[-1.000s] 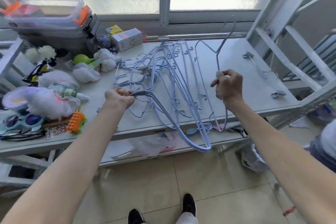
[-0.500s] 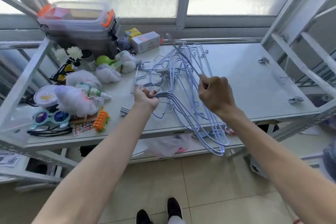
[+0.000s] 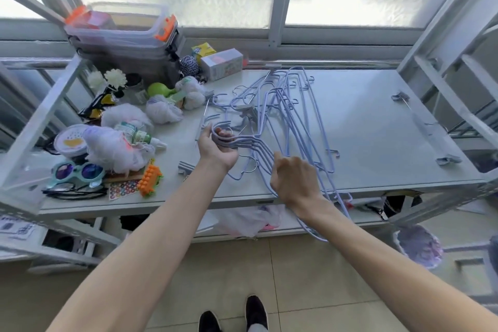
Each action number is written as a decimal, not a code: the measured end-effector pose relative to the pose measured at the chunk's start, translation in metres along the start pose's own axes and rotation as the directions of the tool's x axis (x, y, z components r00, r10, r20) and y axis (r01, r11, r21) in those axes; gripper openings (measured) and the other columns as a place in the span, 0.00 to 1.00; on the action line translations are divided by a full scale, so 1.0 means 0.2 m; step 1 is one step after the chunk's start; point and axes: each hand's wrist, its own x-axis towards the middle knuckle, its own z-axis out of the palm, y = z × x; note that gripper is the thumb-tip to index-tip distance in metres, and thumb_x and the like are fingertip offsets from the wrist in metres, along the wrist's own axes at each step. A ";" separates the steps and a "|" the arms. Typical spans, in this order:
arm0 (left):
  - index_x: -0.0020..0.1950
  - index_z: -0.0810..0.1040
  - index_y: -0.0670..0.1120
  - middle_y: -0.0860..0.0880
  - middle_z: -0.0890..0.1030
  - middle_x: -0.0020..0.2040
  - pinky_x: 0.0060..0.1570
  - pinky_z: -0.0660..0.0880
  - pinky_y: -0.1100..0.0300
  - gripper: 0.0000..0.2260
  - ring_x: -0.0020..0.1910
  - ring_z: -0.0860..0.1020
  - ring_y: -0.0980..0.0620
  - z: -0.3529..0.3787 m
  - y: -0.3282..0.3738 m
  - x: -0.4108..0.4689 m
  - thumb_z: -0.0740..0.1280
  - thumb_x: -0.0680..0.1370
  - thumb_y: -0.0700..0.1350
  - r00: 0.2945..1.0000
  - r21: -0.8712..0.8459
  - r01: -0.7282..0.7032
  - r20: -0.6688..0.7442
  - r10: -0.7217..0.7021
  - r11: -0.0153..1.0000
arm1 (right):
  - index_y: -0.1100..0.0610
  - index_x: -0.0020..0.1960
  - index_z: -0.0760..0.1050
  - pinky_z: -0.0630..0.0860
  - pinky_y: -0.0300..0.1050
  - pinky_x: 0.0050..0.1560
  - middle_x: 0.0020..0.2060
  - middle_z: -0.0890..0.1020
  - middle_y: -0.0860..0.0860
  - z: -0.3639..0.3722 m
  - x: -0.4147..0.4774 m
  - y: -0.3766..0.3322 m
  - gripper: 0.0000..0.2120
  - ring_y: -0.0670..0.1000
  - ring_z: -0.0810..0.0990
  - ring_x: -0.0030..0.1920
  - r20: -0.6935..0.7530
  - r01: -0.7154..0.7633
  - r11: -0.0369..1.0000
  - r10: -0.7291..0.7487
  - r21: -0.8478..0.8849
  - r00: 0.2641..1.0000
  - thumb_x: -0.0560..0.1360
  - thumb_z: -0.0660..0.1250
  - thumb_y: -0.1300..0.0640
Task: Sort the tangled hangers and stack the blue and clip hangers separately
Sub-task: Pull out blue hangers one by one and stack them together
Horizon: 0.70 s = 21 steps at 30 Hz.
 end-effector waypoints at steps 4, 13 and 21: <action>0.34 0.72 0.46 0.51 0.73 0.26 0.44 0.71 0.64 0.16 0.28 0.72 0.56 0.00 0.00 0.00 0.71 0.74 0.54 1.000 0.036 -0.014 -0.001 0.014 0.999 | 0.62 0.43 0.76 0.62 0.44 0.34 0.40 0.79 0.56 0.02 0.01 0.01 0.08 0.61 0.81 0.39 0.005 0.013 0.999 -0.013 0.031 1.000 0.75 0.60 0.62; 0.29 0.61 0.47 0.52 0.58 0.17 0.36 0.71 0.61 0.19 0.14 0.57 0.52 -0.02 0.00 0.02 0.62 0.80 0.45 0.998 0.158 -0.002 -0.062 0.012 0.987 | 0.63 0.55 0.72 0.68 0.46 0.38 0.52 0.75 0.59 0.11 -0.04 0.05 0.09 0.62 0.76 0.47 0.007 -0.039 0.967 0.038 0.250 0.999 0.76 0.62 0.65; 0.27 0.62 0.48 0.52 0.58 0.17 0.35 0.68 0.63 0.19 0.14 0.58 0.52 -0.06 -0.02 0.02 0.60 0.78 0.45 0.995 0.172 -0.009 -0.096 0.026 0.985 | 0.65 0.52 0.74 0.71 0.49 0.42 0.47 0.79 0.61 0.12 -0.01 0.12 0.06 0.62 0.78 0.46 0.069 -0.069 0.918 0.046 0.391 0.997 0.78 0.64 0.61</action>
